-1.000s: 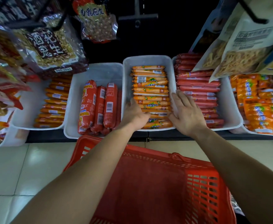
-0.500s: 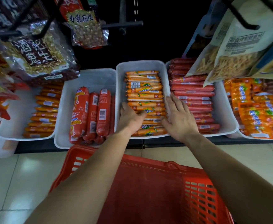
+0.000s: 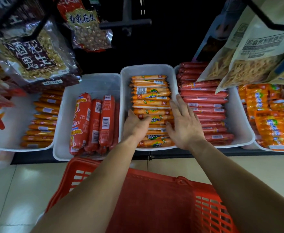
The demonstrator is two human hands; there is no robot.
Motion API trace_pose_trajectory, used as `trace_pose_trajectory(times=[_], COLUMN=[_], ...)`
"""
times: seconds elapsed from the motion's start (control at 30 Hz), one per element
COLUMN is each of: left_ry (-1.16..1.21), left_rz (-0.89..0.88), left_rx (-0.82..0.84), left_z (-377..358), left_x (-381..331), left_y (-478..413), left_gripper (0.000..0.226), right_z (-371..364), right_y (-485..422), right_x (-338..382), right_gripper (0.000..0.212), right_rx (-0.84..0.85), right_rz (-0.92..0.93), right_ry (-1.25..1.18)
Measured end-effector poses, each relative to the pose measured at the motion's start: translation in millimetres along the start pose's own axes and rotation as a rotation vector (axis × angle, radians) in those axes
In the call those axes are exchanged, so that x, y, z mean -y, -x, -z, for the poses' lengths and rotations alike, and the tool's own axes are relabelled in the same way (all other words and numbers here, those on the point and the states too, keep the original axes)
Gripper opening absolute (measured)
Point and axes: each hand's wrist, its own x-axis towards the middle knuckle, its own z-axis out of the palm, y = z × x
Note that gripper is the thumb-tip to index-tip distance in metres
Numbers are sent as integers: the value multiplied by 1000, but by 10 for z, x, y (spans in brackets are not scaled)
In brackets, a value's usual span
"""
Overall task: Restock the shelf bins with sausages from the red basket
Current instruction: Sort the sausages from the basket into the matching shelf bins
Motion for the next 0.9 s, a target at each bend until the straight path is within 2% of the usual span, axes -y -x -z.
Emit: trace_pose_trajectory(times=[0.2,0.33,0.4,0.5,0.57,0.7,0.73,0.8,0.9], left_ry=[39,9,0,-79,-116,-100,-52,4,-202], left_rz=[-29,-54,-33,-9,-88,-198,-201,-222,-338], left_rx=[14,75,95,14,-21,-6,12,16,-88], left_z=[55,73,84,42,-2,34,54,56,7], left_x=[-76,-49,-75,-249,-353,-299,-263,-212,-257], left_y=[-164,-222,-289,-420,-487,-578,-586,-622,-642], left_gripper=[64,48,62,88,80,35,29,40,55], right_z=[0,3,5,2,1,7,6,3,-5], right_y=[9,4,8,8,14,10,9,5,2], right_x=[8,3,13,11,8,14,15,11,8], right_gripper=[80,81,80,79,79,81,81,81,81], right_rx=[4,7,7,-8,-17,-13,-11,-10,-11], right_rz=[3,1,3,7,5,1,3,2,1], right_ry=[-24,-26,-25,-15,-17,-26,-22,-23,-22])
